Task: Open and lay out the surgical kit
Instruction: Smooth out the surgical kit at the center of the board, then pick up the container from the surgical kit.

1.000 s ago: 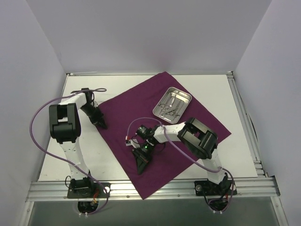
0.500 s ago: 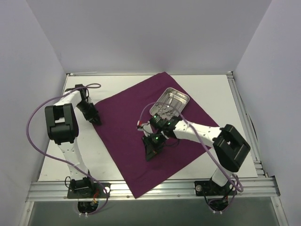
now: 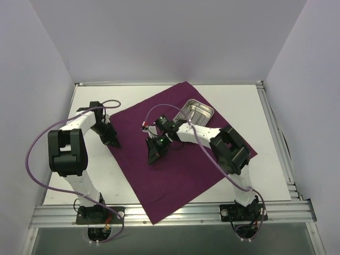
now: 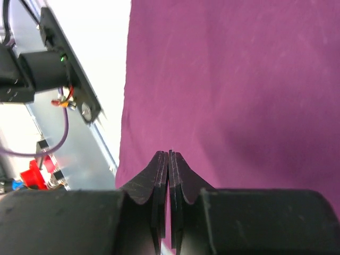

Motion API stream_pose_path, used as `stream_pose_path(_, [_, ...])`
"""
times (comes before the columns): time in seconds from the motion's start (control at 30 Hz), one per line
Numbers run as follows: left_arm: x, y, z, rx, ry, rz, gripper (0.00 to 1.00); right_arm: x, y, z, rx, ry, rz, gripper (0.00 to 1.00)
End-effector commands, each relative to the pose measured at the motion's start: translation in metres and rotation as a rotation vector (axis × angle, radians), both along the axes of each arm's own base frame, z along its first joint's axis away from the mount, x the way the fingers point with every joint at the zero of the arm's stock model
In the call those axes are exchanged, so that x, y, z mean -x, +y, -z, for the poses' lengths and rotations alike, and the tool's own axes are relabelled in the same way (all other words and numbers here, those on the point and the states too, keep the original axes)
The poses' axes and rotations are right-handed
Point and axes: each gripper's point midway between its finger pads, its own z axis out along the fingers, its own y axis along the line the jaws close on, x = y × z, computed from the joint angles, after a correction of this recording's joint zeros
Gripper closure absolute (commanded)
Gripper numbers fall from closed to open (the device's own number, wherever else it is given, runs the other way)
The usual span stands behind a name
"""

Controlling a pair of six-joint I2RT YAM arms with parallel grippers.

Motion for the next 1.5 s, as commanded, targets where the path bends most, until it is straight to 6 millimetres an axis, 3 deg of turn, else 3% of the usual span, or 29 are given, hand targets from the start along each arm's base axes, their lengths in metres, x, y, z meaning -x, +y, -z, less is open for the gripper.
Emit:
stream_pose_path(0.0, [0.008, 0.001, 0.016, 0.007, 0.034, -0.015, 0.96, -0.008, 0.021, -0.006, -0.086, 0.022, 0.003, 1.00])
stream_pose_path(0.17, [0.017, 0.008, 0.035, -0.021, 0.090, -0.014, 0.97, -0.013, -0.002, 0.028, 0.011, 0.036, 0.072, 1.00])
stream_pose_path(0.2, [0.019, 0.010, 0.039, -0.029, 0.101, -0.012, 0.97, -0.005, -0.014, 0.040, 0.051, 0.053, 0.079, 1.00])
stream_pose_path(0.27, [0.022, 0.016, 0.047, -0.043, 0.128, -0.017, 0.97, -0.004, -0.030, 0.040, 0.082, 0.031, 0.103, 1.00])
stream_pose_path(0.3, [0.022, 0.018, 0.049, -0.052, 0.132, -0.015, 0.98, 0.007, -0.047, 0.052, 0.127, 0.055, 0.115, 1.00])
stream_pose_path(0.37, [0.023, 0.024, 0.055, -0.074, 0.145, -0.016, 0.97, 0.009, -0.069, 0.051, 0.153, 0.059, 0.161, 1.00])
stream_pose_path(0.43, [0.023, 0.028, 0.059, -0.079, 0.158, -0.019, 0.98, 0.019, -0.099, 0.065, 0.219, 0.087, 0.208, 1.00])
stream_pose_path(0.53, [0.022, 0.033, 0.061, -0.083, 0.164, -0.025, 0.98, 0.020, -0.139, 0.068, 0.280, 0.110, 0.312, 1.00])
stream_pose_path(0.63, [0.016, 0.038, 0.053, -0.110, 0.138, -0.019, 0.98, 0.013, -0.162, 0.049, 0.287, 0.088, 0.390, 1.00])
stream_pose_path(0.73, [0.007, 0.044, 0.035, -0.142, 0.085, -0.017, 0.97, 0.007, -0.170, 0.019, 0.259, 0.061, 0.453, 1.00])
stream_pose_path(0.8, [-0.001, 0.045, 0.020, -0.150, 0.044, -0.013, 0.95, -0.004, -0.178, 0.000, 0.261, 0.024, 0.506, 1.00])
stream_pose_path(0.9, [-0.011, 0.038, -0.004, -0.147, -0.024, 0.012, 0.88, -0.036, -0.193, -0.022, 0.251, -0.023, 0.632, 0.91])
stream_pose_path(1.03, [-0.039, 0.007, -0.041, -0.087, -0.181, 0.076, 0.75, -0.099, -0.224, -0.042, 0.295, -0.109, 0.849, 0.70])
stream_pose_path(1.07, [-0.039, -0.013, -0.043, -0.075, -0.195, 0.129, 0.71, -0.111, -0.229, -0.038, 0.315, -0.097, 0.892, 0.68])
stream_pose_path(1.1, [-0.042, -0.020, -0.045, -0.060, -0.207, 0.153, 0.69, -0.131, -0.234, -0.050, 0.315, -0.136, 0.942, 0.63])
stream_pose_path(1.17, [-0.050, -0.037, -0.049, -0.006, -0.236, 0.205, 0.63, -0.151, -0.246, -0.042, 0.357, -0.119, 1.004, 0.60])
stream_pose_path(1.23, [-0.056, -0.049, -0.055, 0.011, -0.284, 0.264, 0.57, -0.173, -0.255, -0.053, 0.380, -0.158, 1.052, 0.52])
stream_pose_path(1.27, [-0.057, -0.054, -0.060, 0.026, -0.307, 0.280, 0.53, -0.180, -0.259, -0.047, 0.411, -0.152, 1.060, 0.50])
stream_pose_path(1.33, [-0.064, -0.058, -0.071, 0.030, -0.378, 0.309, 0.43, -0.195, -0.267, -0.055, 0.445, -0.191, 1.076, 0.40])
stream_pose_path(1.4, [-0.066, -0.059, -0.076, 0.032, -0.415, 0.329, 0.38, -0.204, -0.275, -0.046, 0.481, -0.181, 1.082, 0.31])
stream_pose_path(1.47, [-0.070, -0.060, -0.086, 0.029, -0.463, 0.344, 0.36, -0.215, -0.281, -0.044, 0.491, -0.183, 1.098, 0.29])
